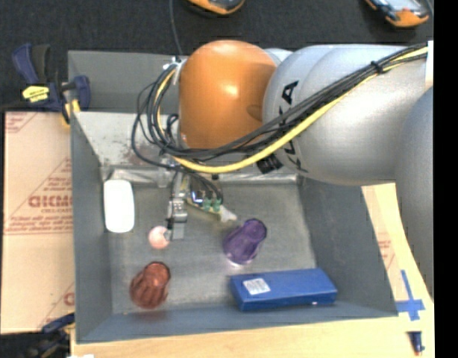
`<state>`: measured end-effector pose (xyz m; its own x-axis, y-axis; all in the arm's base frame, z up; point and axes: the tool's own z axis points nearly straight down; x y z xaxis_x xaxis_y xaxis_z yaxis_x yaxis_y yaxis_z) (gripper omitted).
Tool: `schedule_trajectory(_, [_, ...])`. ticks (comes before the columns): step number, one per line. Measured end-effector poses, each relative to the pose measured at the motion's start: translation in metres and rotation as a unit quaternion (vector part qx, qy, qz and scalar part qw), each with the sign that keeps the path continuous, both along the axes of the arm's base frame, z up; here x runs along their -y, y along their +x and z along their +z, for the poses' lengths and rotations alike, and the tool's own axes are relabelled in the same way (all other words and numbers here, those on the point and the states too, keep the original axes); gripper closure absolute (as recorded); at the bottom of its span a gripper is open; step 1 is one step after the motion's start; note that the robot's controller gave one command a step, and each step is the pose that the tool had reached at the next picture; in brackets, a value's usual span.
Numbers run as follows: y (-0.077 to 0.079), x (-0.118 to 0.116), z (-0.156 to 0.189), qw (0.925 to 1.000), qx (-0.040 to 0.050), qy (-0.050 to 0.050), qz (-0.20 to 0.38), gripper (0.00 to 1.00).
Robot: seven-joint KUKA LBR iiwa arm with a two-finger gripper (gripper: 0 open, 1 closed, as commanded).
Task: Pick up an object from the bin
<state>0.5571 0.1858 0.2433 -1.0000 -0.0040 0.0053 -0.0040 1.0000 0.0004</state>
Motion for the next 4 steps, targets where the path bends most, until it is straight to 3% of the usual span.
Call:
schedule_trajectory(1, [0.002, 0.001, 0.005, 1.0000, 0.0041, 0.001, -0.002, 0.00])
schedule_trajectory(2, [0.006, 0.010, -0.046, 0.9959, 0.0050, 0.000, 0.090, 0.00])
schedule_trajectory(3, [0.011, 0.035, -0.083, 0.9743, 0.0064, 0.001, 0.225, 0.00])
schedule_trajectory(4, [0.020, 0.036, -0.099, 0.9378, 0.0072, 0.001, 0.347, 0.00])
